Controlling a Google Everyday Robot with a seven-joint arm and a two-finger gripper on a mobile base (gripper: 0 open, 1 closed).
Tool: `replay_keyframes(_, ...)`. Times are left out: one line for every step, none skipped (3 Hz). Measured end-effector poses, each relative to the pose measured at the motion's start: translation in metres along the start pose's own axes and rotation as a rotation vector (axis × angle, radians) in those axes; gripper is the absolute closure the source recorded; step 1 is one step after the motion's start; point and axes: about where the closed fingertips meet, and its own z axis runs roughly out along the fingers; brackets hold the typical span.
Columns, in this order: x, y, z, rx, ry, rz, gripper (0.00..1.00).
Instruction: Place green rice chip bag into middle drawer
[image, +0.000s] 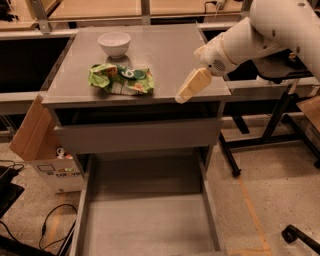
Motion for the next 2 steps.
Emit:
replay_keyframes(-0.035, -0.008, 0.026, -0.037, -0.111, -0.014, 0.0)
replay_keyframes(-0.082, -0.022, 0.059, -0.088, -0.229, -0.035, 0.0)
